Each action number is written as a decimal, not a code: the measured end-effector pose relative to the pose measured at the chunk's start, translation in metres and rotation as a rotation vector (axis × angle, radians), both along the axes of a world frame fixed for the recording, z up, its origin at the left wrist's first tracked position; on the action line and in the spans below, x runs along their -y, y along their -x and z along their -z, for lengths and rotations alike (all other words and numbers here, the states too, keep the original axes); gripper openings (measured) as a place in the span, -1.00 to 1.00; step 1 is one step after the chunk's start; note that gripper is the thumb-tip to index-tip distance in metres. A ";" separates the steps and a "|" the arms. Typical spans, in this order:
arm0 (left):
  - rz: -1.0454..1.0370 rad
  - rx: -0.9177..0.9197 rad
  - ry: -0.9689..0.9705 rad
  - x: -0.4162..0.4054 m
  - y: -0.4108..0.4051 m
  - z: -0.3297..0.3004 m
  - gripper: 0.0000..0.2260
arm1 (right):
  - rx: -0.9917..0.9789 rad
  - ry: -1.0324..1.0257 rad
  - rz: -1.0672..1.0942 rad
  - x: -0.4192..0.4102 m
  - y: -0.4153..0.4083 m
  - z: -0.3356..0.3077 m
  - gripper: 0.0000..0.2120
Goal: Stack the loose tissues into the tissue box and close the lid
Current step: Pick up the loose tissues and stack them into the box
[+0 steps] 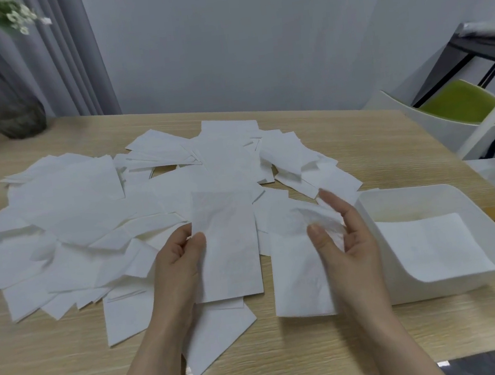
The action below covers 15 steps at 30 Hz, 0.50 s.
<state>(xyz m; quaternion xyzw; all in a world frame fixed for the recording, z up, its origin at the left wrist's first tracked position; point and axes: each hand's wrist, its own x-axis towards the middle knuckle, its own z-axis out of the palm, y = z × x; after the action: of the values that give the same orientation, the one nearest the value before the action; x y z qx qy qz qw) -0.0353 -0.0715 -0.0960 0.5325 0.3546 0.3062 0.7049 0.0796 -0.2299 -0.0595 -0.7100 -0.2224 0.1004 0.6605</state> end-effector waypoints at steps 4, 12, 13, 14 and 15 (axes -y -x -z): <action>0.044 0.020 0.005 0.002 -0.002 -0.001 -0.68 | -0.052 -0.013 -0.047 -0.011 0.000 0.005 -0.35; 0.064 0.045 0.065 0.002 -0.002 0.004 -0.80 | -0.185 0.020 -0.096 -0.023 0.003 0.016 -0.37; 0.064 0.048 0.070 0.001 -0.002 0.004 -0.81 | -0.177 0.032 -0.096 -0.023 0.004 0.016 -0.39; 0.064 0.051 0.075 0.001 -0.002 0.004 -0.81 | -0.169 0.041 -0.088 -0.024 0.005 0.016 -0.40; 0.067 0.054 0.076 0.001 -0.003 0.005 -0.81 | -0.163 0.048 -0.076 -0.025 0.006 0.016 -0.42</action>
<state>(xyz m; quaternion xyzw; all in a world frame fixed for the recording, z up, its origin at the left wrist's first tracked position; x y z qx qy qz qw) -0.0328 -0.0726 -0.1008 0.5085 0.3287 0.2833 0.7437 0.0736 -0.2047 -0.0752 -0.7062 -0.1922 0.1883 0.6549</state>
